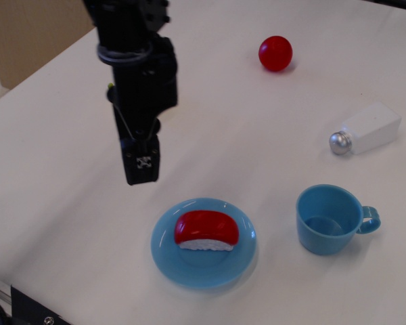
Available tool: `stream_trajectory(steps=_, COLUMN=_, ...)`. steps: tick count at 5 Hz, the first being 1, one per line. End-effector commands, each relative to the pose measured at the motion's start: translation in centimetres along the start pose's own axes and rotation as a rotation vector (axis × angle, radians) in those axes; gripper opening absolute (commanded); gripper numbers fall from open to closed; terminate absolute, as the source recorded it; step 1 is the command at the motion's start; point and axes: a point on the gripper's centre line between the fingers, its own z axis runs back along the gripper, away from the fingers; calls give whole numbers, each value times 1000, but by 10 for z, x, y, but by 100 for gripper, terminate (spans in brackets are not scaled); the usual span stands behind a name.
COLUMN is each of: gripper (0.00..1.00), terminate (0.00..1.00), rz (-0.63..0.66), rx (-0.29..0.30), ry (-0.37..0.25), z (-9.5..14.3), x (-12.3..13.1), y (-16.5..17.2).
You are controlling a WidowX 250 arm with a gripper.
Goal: Take sushi off plate
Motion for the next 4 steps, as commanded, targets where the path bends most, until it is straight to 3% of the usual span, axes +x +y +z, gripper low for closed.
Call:
stream_trajectory(steps=1, gripper=100, terminate=0, rz=-262, rx=14, ry=-25, z=-4, x=5, y=-35)
stream_trajectory(steps=2, gripper=100, terminate=0, rz=-263, rx=3, ry=-15, z=-21, x=7, y=-50)
stream_trajectory(steps=4, gripper=100, terminate=0, rz=-133, rx=68, ry=-81, z=-35, x=23, y=-53)
